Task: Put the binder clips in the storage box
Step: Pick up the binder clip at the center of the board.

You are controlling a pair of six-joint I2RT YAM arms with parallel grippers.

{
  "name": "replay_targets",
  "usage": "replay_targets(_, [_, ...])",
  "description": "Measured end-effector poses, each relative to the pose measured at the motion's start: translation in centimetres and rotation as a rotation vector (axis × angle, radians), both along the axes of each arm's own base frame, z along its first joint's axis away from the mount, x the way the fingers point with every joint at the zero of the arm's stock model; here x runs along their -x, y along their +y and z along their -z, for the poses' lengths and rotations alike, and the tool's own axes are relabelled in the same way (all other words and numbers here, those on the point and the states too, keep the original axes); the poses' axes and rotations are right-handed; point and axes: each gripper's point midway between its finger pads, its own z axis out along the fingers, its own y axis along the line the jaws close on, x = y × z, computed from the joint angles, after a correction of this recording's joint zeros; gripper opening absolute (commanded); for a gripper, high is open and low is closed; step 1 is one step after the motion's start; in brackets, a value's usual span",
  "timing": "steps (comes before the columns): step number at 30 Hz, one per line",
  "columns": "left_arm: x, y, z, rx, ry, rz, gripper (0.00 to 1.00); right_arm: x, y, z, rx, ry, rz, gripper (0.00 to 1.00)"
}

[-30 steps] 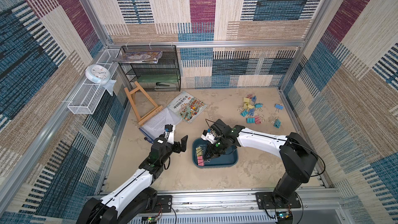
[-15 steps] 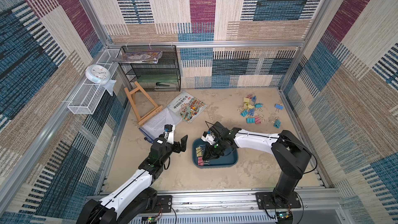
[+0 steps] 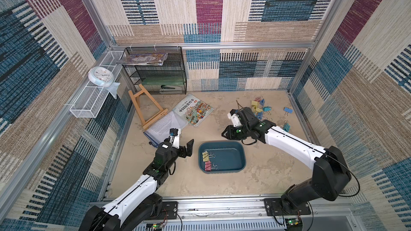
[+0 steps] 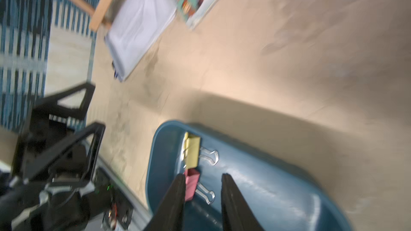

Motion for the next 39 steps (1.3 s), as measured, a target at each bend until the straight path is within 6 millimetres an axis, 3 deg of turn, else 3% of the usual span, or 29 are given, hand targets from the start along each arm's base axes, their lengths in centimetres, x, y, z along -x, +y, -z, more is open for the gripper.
replay_targets(4, [0.0, 0.0, 0.0, 0.0, 0.0, 0.0, 0.99, -4.8, -8.2, -0.9, 0.053, -0.079, 0.321, 0.29])
replay_targets(8, [0.0, 0.0, 0.0, 0.0, 0.001, 0.0, 0.99, -8.2, -16.4, 0.5, 0.108, -0.068, 0.63, 0.3])
replay_targets(11, [0.0, 0.0, 0.1, -0.001, 0.002, 0.0, 0.99, -10.6, -18.8, 2.1, 0.167, -0.024, 0.727, 0.3])
replay_targets(16, [0.0, 0.0, 0.1, -0.004, 0.001, 0.001, 0.99, -15.6, -20.7, 4.4, 0.332, 0.041, 0.818, 0.37])
replay_targets(20, [0.0, 0.0, 0.1, -0.005, 0.001, 0.002, 0.99, -16.9, -21.5, 6.3, 0.438, 0.09, 0.83, 0.39])
replay_targets(25, [0.0, 0.0, 0.2, -0.012, 0.002, 0.004, 0.99, -17.4, -21.6, 7.4, 0.488, 0.129, 0.815, 0.38])
replay_targets(34, [0.0, 0.0, 0.4, -0.014, 0.007, 0.004, 0.99, -15.5, -21.0, 10.4, 0.527, 0.218, 0.77, 0.39])
replay_targets(39, [0.0, 0.0, 0.4, -0.014, 0.007, 0.004, 0.99, -15.3, -20.7, 10.8, 0.519, 0.233, 0.756, 0.28])
